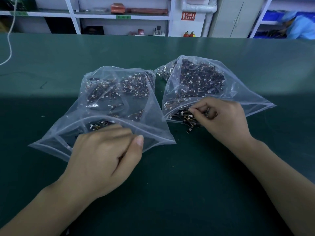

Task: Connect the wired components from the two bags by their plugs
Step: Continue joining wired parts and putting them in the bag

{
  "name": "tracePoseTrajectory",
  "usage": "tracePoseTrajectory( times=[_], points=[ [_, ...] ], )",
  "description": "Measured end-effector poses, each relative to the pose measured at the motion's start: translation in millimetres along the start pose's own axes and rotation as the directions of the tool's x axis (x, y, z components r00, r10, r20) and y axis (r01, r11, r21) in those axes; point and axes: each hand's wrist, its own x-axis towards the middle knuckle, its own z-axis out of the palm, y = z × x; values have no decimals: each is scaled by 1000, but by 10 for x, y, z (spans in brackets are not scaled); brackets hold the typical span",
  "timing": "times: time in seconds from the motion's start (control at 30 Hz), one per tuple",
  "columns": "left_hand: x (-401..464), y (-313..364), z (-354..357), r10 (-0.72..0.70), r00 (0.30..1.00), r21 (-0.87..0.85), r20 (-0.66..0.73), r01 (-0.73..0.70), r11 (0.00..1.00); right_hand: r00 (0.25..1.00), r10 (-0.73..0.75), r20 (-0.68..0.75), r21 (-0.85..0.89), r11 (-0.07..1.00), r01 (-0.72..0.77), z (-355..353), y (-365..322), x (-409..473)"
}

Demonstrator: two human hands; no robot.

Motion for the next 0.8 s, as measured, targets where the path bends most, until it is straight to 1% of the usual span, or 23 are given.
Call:
tracePoseTrajectory(
  times=[0.13, 0.2, 0.3, 0.47, 0.57, 0.7, 0.8],
  points=[
    [10, -73, -58, -46, 999, 63, -8, 46, 997, 1000, -9, -21, -7, 1000, 9, -18, 20, 8],
    [25, -94, -53, -56, 998, 137, 19, 53, 989, 1000, -17, -6, -20, 1000, 17, -22, 9, 4],
    [30, -118, 7, -81, 994, 258, 78, 59, 964, 1000, -7, 29, -84, 996, 9, -4, -6, 5],
    [29, -144, 19, -248, 959, 331, 138, 191, 924, 998, 36, 54, -157, 987, -27, 26, 41, -11],
    [45, -150, -14, -287, 936, 398, 204, 189, 898, 996, 54, 72, -169, 985, -42, 42, 50, -18],
    [-39, -243, -22, -330, 926, 461, 181, 216, 861, 999, 36, 30, -164, 986, -30, 63, 35, -31],
    [-50, -285, -49, -341, 926, 493, 164, 223, 841, 999, 29, 21, -118, 993, -27, 68, 20, -43]
  ],
)
